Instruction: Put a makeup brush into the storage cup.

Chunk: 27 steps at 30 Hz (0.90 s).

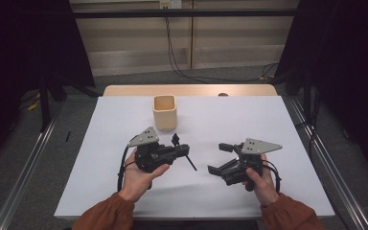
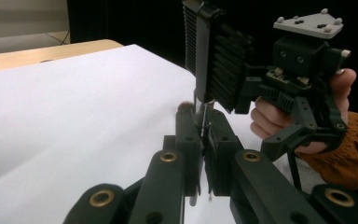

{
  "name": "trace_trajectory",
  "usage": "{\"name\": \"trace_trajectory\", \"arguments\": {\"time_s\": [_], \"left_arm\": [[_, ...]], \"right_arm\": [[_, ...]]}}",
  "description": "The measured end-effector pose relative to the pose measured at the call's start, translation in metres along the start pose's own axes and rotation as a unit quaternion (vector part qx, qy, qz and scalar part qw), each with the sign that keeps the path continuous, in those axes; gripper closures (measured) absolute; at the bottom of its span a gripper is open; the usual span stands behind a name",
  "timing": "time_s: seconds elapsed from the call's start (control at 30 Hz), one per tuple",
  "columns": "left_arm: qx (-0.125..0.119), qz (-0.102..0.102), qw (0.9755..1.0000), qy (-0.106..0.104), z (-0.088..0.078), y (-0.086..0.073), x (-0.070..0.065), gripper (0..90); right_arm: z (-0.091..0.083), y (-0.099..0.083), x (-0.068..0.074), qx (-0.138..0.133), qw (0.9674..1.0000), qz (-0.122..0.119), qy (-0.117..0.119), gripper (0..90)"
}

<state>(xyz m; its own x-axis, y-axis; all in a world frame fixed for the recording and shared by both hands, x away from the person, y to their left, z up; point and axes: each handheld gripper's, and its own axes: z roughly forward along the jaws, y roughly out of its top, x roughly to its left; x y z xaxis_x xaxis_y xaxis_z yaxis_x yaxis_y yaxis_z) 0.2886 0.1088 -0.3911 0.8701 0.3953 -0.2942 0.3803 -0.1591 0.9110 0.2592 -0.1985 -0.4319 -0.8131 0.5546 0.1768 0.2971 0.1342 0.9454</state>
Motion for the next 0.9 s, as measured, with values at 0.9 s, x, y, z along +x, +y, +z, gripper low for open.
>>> {"name": "trace_trajectory", "arguments": {"time_s": [0.9], "left_arm": [[0.026,0.007,0.9985,0.048,-0.046,0.011,0.023,85.7]], "right_arm": [[-0.038,-0.019,-0.003,-0.031,0.9942,-0.008,-0.103,2.0]]}}
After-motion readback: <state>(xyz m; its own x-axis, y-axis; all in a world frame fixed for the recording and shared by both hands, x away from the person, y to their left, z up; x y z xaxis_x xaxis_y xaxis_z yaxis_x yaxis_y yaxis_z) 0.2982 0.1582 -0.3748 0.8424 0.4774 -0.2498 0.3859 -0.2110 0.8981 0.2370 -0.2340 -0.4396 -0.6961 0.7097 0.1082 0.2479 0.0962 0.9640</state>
